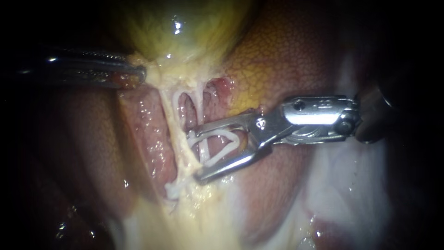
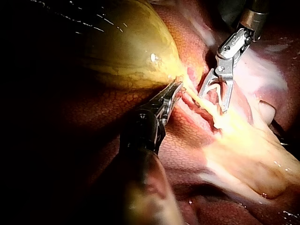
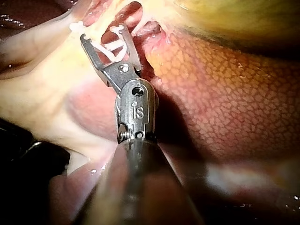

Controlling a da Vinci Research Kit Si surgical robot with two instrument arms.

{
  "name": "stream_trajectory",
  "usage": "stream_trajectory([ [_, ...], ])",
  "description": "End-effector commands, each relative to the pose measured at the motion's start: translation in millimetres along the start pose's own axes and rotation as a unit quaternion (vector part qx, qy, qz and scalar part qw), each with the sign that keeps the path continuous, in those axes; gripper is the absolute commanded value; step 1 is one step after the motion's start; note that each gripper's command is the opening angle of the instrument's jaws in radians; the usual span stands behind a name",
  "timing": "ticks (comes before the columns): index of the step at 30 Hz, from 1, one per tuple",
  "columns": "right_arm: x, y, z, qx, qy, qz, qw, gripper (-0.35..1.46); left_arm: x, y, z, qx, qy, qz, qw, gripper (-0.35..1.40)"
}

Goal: Clipping second clip left tube

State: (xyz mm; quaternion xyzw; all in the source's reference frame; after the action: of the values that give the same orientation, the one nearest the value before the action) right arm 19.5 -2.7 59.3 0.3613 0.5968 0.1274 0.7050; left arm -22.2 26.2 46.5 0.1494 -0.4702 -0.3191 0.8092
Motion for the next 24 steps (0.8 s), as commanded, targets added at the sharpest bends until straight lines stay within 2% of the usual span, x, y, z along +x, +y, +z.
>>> stream_trajectory([
  [1,0.1,-0.1,0.3,0.003,0.004,0.002,1.0,0.5,0.0,0.0,0.0,0.0,0.0,0.0,1.0,-0.35],
  [6,0.5,-0.4,1.5,0.015,0.011,-0.002,0.9998,0.5,0.0,0.0,0.1,0.0,0.0,0.0,1.0,-0.35],
  [12,0.9,-1.1,2.6,0.037,0.031,-0.003,0.9988,0.5,0.0,0.0,0.1,0.0,0.0,0.0,1.0,-0.35],
  [17,1.7,-2.6,3.7,0.055,0.041,-0.006,0.9976,0.49,0.0,0.0,0.1,0.0,0.0,0.0,1.0,-0.35],
  [24,1.8,-4.7,4.5,0.087,0.036,-0.013,0.9954,0.46,0.0,0.0,0.1,0.0,0.0,0.0,1.0,-0.35],
])
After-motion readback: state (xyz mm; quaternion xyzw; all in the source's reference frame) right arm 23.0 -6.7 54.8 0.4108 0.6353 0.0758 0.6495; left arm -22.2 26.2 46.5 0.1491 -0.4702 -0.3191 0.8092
